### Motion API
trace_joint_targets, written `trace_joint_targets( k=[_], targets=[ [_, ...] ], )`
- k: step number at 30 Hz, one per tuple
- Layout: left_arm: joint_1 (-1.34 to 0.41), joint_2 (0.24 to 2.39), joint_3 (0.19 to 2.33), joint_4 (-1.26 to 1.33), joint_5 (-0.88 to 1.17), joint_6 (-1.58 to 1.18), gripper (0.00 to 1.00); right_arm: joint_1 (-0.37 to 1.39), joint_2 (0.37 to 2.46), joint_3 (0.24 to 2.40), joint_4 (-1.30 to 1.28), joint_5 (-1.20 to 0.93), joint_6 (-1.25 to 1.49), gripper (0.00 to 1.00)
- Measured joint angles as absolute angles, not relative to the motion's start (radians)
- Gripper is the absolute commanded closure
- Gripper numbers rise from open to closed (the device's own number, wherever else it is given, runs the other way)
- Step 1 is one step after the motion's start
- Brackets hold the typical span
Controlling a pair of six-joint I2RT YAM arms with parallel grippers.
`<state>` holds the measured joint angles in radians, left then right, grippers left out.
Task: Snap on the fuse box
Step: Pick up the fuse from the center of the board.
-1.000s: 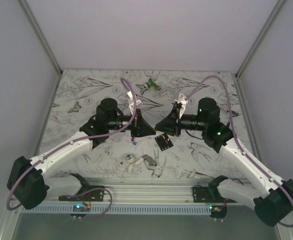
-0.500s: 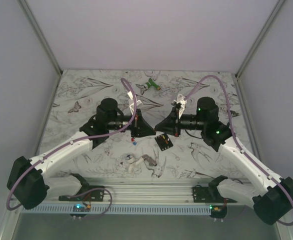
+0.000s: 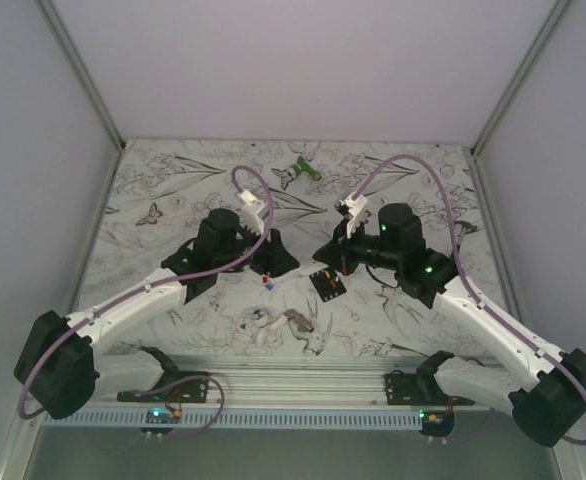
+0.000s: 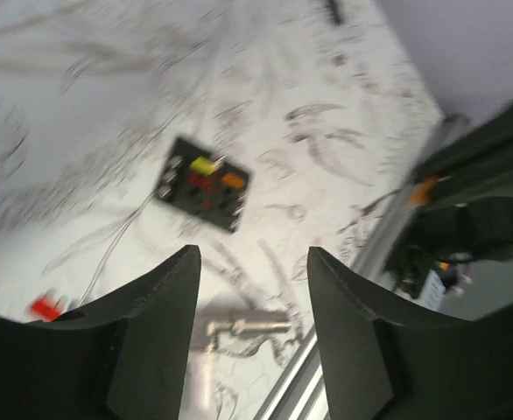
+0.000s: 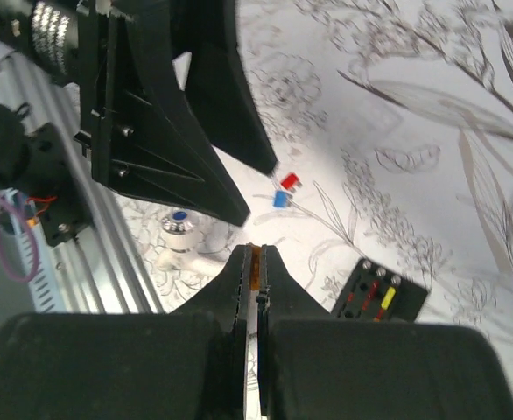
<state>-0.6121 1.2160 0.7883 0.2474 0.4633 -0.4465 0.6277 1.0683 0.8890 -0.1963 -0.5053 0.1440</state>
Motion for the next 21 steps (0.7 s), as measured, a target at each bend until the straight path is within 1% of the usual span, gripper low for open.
trace_joint_targets(
  k=[6, 10, 13, 16, 21],
  targets=[
    [-0.57, 1.137, 0.678, 0.101, 0.223, -0.484, 0.22, 0.716, 1.074, 0.846, -0.236, -0.222, 0.21, 1.0],
    [-0.536, 1.079, 0.655, 0.046, 0.112, -0.498, 0.15, 0.781, 1.115, 0.84, -0.248, -0.059, 0.25, 1.0],
    [-0.514, 1.074, 0.655, 0.014, 0.057, -0.508, 0.05, 0.823, 1.157, 0.84, -0.253, 0.049, 0.274, 1.0],
    [-0.5, 1.084, 0.655, -0.025, 0.008, -0.524, 0.01, 0.865, 1.209, 0.84, -0.255, 0.135, 0.294, 1.0],
    [-0.466, 1.143, 0.657, -0.076, -0.025, -0.554, 0.01, 0.901, 1.308, 0.84, -0.26, 0.233, 0.323, 1.0]
  ],
)
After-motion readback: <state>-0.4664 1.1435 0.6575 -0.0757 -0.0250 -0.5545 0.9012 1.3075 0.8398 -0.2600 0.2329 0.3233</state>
